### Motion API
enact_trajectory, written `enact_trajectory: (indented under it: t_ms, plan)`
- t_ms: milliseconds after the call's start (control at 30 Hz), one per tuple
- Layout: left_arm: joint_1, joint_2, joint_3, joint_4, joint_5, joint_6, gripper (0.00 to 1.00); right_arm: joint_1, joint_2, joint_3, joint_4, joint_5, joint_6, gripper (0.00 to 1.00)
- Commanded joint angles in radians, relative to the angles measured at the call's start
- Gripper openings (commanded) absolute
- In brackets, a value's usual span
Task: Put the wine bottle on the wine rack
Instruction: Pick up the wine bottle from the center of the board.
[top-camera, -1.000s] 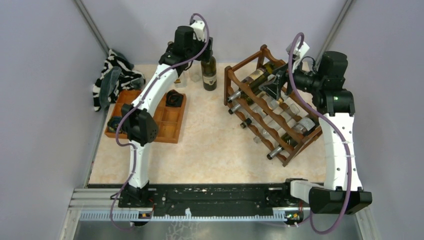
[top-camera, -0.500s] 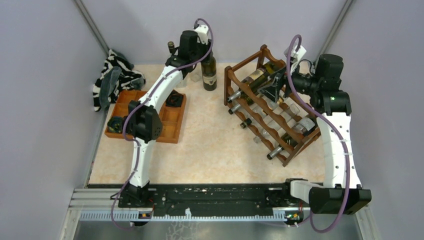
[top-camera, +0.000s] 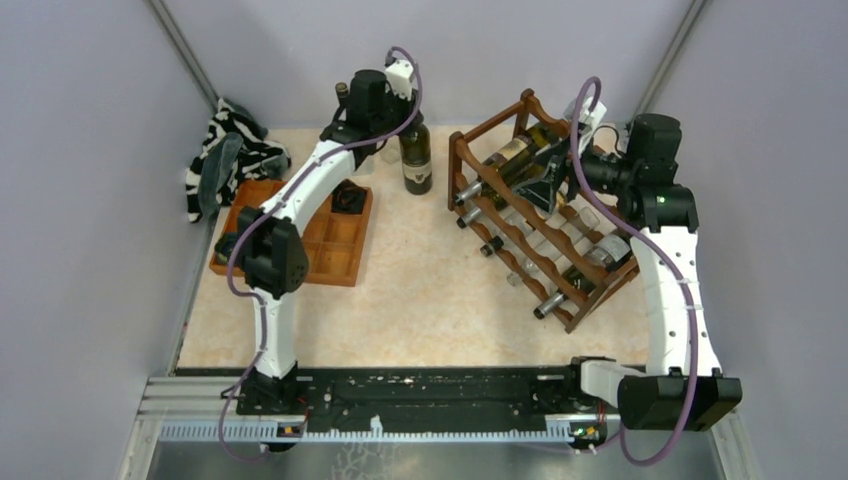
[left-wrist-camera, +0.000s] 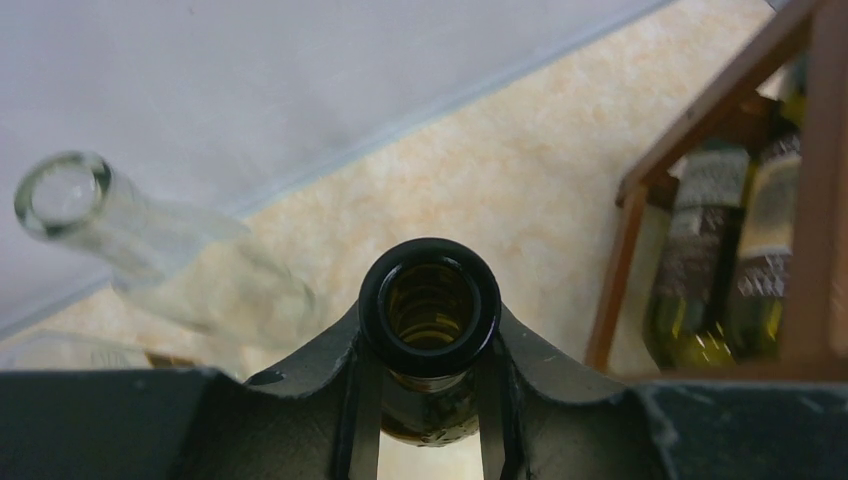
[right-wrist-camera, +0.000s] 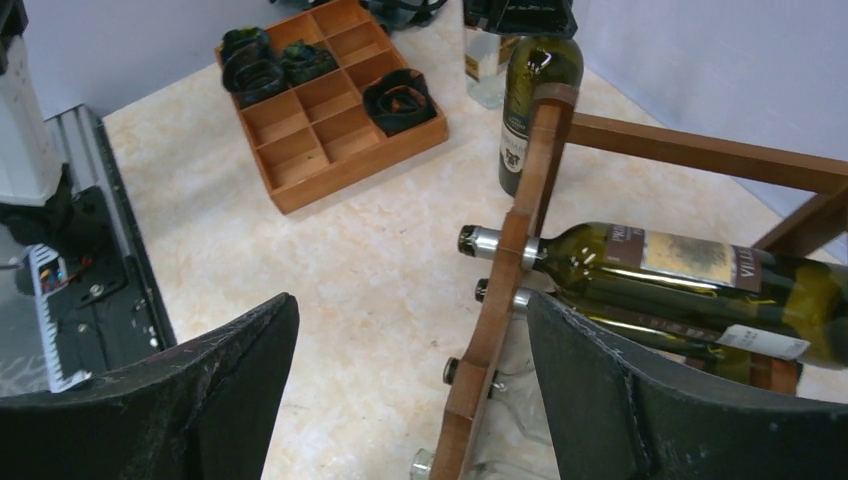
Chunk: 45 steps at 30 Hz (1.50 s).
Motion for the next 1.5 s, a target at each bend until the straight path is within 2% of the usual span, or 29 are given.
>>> enact_trajectory:
  t_ms: [0, 133, 300, 433, 667, 800, 1000, 1200, 1467]
  plan:
    - [-0.001, -0.248, -0.137, 0.075, 0.091, -0.026, 0.00, -0.005, -0.032, -0.015, 0.020, -0.154, -0.056, 0.85]
    - [-0.002, -0.460, -0.338, 0.063, 0.171, -0.036, 0.00, 0.022, -0.031, -0.030, 0.012, -0.207, -0.100, 0.93]
    - [-0.001, -0.734, -0.634, 0.098, 0.325, -0.117, 0.00, 0.213, -0.011, -0.026, -0.070, -0.136, -0.246, 0.98]
    - [-0.002, -0.959, -0.877, 0.165, 0.399, -0.222, 0.00, 0.336, 0.021, -0.024, -0.055, -0.078, -0.287, 0.98]
    - [-0.002, -1.213, -1.181, 0.364, 0.495, -0.494, 0.00, 0.501, 0.075, -0.097, 0.091, 0.051, -0.148, 0.98]
    - [-0.002, -1.253, -1.270, 0.470, 0.520, -0.609, 0.00, 0.551, 0.079, -0.211, 0.192, 0.063, -0.058, 0.98]
    - [-0.002, -1.211, -1.300, 0.580, 0.578, -0.738, 0.00, 0.603, 0.095, -0.316, 0.291, 0.095, 0.010, 0.98]
    - [-0.004, -1.199, -1.350, 0.706, 0.504, -0.788, 0.00, 0.639, 0.111, -0.383, 0.370, 0.031, 0.070, 0.98]
    - [-0.036, -1.143, -1.375, 0.854, 0.439, -0.863, 0.00, 0.654, 0.138, -0.442, 0.476, 0.068, 0.132, 0.96]
